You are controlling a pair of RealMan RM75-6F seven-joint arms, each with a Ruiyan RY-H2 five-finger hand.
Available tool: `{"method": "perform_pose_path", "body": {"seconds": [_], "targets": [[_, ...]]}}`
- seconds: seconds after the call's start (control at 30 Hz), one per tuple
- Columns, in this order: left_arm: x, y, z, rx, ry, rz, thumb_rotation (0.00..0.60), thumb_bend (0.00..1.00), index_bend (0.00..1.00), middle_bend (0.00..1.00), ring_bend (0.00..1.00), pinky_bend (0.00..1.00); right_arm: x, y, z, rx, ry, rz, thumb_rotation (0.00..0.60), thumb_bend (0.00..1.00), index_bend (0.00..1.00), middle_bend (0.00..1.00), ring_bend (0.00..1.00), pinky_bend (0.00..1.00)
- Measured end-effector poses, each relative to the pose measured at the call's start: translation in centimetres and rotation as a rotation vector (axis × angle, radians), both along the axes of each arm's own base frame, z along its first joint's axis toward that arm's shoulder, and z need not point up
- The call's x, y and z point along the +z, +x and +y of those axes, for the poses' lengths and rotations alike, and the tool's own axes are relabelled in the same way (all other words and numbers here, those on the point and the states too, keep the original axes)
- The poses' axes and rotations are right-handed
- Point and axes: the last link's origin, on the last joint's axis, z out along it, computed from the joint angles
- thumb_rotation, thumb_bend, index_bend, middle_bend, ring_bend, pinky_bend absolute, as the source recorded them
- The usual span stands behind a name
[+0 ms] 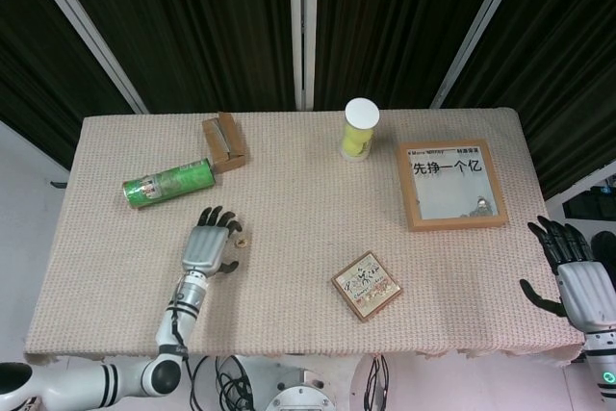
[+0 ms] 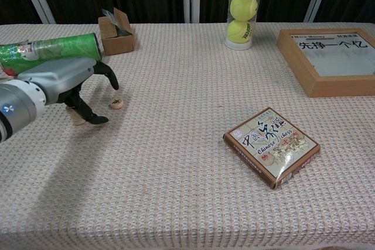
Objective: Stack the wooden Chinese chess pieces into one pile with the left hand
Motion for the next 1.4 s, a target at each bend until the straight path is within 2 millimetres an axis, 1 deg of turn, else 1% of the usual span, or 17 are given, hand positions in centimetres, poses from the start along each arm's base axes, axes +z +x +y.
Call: {"method": "perform_pose_path", "body": {"seconds": [0.13,0.3,0.47,0.63,0.73,0.93,1.07,1.4], "targets": [[-0.1,0.9,0.4,0.012,0.017,0.004,0.600,0.19,0.36,0.15,0.00,0.00,0.1,-0.1,0.0,-0.004,-0.001,-0.003,0.600,0.25,0.00,0.00,0.00,0.00],[-0.4,1.3,0.7,0.018,0.013,0.009,0.600,0.22,0.38,0.15,0.00,0.00,0.1,-0.1,0.0,-0.002,0.003,-0.004,0.600,0.25,0.00,0.00,0.00,0.00],[-0.8,1.2,1.3,0.032,0.003,0.022,0.600,0.23,0.38,0.15,0.00,0.00,0.3,-0.1,0.0,-0.005,-0.003,-0.008,0.600,0.25,0.00,0.00,0.00,0.00],[-1.0,1.2,1.8,0.038,-0.001,0.034,0.600,0.28,0.38,0.15,0.00,0.00,0.3,-0.2,-0.1,-0.007,-0.001,-0.009,0.600,0.25,0.00,0.00,0.00,0.00],[-1.2,1.2,2.0,0.038,-0.010,0.041,0.600,0.29,0.39,0.15,0.00,0.00,0.3,-0.3,-0.1,-0.010,-0.001,-0.010,0.600,0.25,0.00,0.00,0.00,0.00],[-1.6,1.1,2.1,0.042,-0.022,0.038,0.600,0.29,0.41,0.16,0.00,0.00,0.4,-0.3,-0.2,-0.013,-0.004,-0.013,0.600,0.25,0.00,0.00,0.00,0.00],[-1.9,1.1,2.1,0.044,-0.022,0.032,0.600,0.30,0.45,0.16,0.00,0.00,0.4,-0.4,-0.2,-0.014,-0.004,-0.013,0.600,0.25,0.00,0.00,0.00,0.00],[-1.8,0.8,1.9,0.043,-0.006,0.025,0.600,0.31,0.50,0.17,0.00,0.00,0.4,-0.3,-0.2,-0.013,-0.004,-0.012,0.600,0.25,0.00,0.00,0.00,0.00]]}}
